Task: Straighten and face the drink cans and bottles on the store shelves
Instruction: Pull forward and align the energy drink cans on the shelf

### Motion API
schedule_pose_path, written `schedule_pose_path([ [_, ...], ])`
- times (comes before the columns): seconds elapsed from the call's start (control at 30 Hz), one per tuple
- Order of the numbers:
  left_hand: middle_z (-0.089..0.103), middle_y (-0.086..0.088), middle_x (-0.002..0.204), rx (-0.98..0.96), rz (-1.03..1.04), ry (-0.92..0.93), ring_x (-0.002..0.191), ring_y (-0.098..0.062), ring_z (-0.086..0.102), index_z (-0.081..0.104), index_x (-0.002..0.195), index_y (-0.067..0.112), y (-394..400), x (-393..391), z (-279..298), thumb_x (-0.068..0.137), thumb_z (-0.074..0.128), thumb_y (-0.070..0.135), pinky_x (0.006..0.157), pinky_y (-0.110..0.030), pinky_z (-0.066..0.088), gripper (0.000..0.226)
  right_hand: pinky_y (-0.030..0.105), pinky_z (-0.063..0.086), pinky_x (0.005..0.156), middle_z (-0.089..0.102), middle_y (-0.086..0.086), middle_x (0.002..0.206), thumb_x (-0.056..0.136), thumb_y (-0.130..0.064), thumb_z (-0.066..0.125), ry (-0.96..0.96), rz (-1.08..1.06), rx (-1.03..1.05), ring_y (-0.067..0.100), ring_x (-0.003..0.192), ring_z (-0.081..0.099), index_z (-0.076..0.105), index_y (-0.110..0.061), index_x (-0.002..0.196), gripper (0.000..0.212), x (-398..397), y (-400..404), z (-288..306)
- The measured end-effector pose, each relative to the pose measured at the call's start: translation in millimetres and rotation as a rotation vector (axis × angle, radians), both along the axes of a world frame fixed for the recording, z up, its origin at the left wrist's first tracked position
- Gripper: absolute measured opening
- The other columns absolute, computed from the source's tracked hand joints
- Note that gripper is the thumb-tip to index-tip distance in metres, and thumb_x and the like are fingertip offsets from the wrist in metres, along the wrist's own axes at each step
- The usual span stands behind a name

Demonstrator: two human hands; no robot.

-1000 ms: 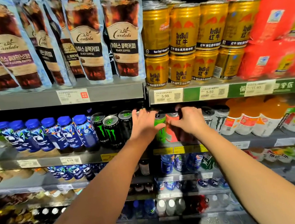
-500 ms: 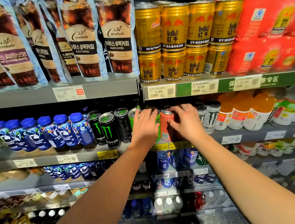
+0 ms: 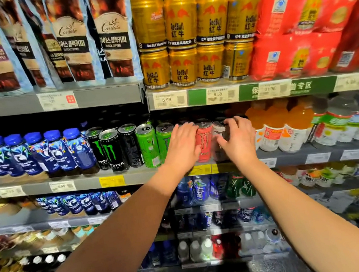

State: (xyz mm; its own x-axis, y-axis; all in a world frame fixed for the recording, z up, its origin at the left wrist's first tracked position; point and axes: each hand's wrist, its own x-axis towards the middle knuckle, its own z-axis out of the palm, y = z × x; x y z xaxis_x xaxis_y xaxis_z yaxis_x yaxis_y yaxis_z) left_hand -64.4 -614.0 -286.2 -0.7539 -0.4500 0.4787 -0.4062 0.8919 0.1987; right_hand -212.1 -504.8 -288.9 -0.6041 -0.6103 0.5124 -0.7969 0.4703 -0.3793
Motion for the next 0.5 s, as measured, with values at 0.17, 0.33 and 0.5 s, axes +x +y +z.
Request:
schedule_pose_path([
  [0.17, 0.047, -0.005, 0.144, -0.008, 0.088, -0.098, 0.136, -0.025, 0.038, 0.038, 0.146, 0.015, 1, -30, 10, 0.089, 0.063, 0.047, 0.117, -0.045, 0.015, 0.070, 0.045, 0.036, 0.093, 0.059, 0.008, 0.115, 0.081, -0.048, 0.070, 0.068, 0.055, 0.091, 0.032, 0.117, 0.046, 0.054, -0.016, 0.119, 0.052, -26, 5, 11],
  [0.33, 0.058, -0.005, 0.130, -0.040, 0.154, -0.150, 0.125, -0.027, 0.047, 0.045, 0.137, 0.019, -1, -40, 14, 0.086, 0.063, 0.057, 0.110, -0.045, 0.025, 0.066, 0.042, 0.036, 0.101, 0.051, 0.015, 0.120, 0.079, -0.049, 0.074, -0.082, 0.123, 0.006, 0.034, 0.124, 0.040, 0.051, -0.009, 0.127, 0.067, -39, 8, 3],
  [0.5, 0.060, -0.008, 0.123, 0.032, 0.197, -0.180, 0.123, -0.031, 0.048, 0.046, 0.133, 0.021, -2, -42, 25, 0.084, 0.064, 0.059, 0.109, -0.046, 0.022, 0.065, 0.035, 0.032, 0.108, 0.047, 0.013, 0.136, 0.079, -0.034, 0.080, -0.284, 0.067, -0.259, 0.027, 0.129, 0.038, 0.042, -0.005, 0.137, 0.076, -25, 15, -2],
])
